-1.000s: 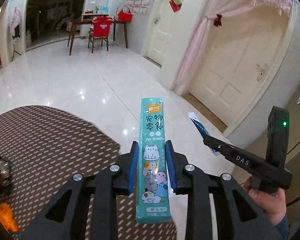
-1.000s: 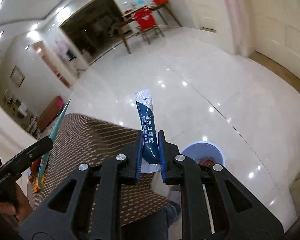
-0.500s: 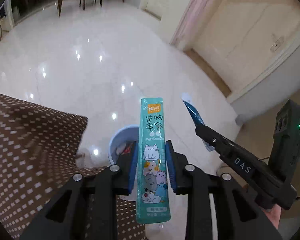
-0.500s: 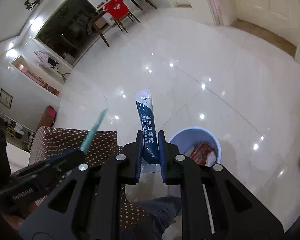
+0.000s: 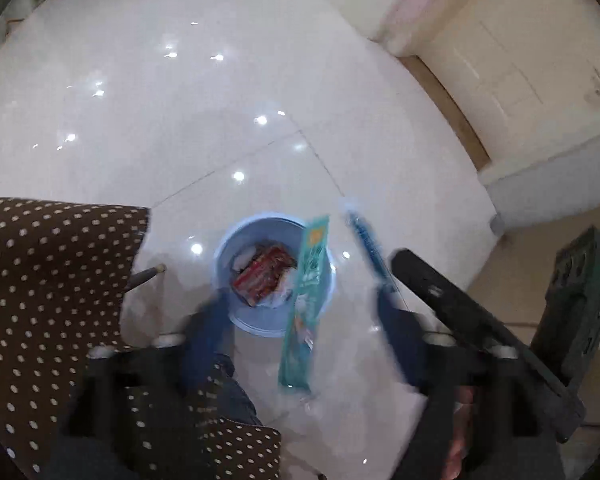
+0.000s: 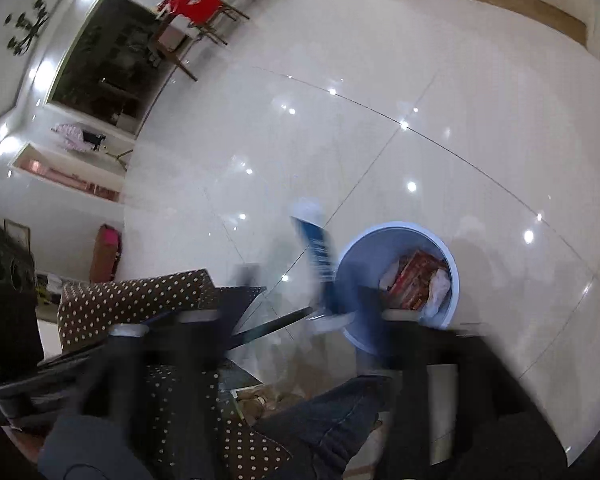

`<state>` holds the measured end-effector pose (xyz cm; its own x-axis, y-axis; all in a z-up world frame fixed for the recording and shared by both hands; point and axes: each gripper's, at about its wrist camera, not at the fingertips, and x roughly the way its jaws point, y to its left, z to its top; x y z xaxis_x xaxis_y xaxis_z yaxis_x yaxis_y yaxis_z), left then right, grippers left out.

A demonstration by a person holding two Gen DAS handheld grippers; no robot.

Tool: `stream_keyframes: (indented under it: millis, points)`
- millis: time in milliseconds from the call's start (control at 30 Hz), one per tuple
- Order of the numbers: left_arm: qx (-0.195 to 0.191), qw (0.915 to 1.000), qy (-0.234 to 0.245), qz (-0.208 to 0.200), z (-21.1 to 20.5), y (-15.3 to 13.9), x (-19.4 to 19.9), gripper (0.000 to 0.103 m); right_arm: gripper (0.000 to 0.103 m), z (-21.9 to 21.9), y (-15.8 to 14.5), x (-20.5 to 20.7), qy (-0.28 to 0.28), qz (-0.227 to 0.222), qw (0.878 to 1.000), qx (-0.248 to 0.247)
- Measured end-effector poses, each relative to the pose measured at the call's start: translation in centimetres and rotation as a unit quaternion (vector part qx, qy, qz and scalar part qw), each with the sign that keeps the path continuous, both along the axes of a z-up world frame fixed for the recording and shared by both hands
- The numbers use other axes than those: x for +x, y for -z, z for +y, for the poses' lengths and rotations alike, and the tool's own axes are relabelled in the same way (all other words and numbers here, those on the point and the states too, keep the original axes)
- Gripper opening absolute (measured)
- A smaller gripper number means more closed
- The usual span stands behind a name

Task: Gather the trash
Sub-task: 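Move both open tools back over the rug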

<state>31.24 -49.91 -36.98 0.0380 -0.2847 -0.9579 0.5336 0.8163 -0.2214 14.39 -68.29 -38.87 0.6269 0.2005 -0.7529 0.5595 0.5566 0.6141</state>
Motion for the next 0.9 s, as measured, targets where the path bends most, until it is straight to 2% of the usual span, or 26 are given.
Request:
stream_keyframes:
  millis: [67, 100, 167, 233, 467, 567, 900]
  points:
    - [0.003, 0.9999, -0.001, -0.011, 0.3, -0.3, 0.1, 0.08, 0.074, -0.3, 0.2, -0.6, 0.004, -0.004, 1.0, 0.011]
    - [0.003, 0.9999, -0.003, -0.013, 0.7, -0.6, 0.3, 0.081, 0.078, -0.2, 0.2, -0.8, 0.007, -0.003, 1.0, 0.011]
    - [-0.002, 0.9996, -0.015, -0.023, 1.5, -1.5, 0.4, 0.085, 0.094, -0.2, -0.2, -1.6, 0.016, -0.001, 1.0, 0.002]
    - [-0.008, 0.9992, -0.018, -0.035, 2.4, -2.5, 0.3, 0.086, 0.097, 0.1, -1.2, -1.6, 0.024, 0.003, 1.0, -0.01]
    - [-0.037, 0.9945, -0.012, -0.097, 4.7, -8.1, -2.2, 0.087, 0.097, 1.7, -5.7, -4.3, 0.043, 0.0, 0.995, -0.087]
    - [-0.047, 0.9901, -0.013, -0.132, 6.2, -10.7, -3.6, 0.087, 0.097, 2.8, -8.9, -5.6, 0.047, -0.012, 0.991, -0.122]
    - [-0.085, 0.9689, -0.018, -0.232, 12.6, -18.7, -7.9, 0.088, 0.097, 7.4, -17.7, -6.9, 0.032, -0.065, 0.976, -0.205]
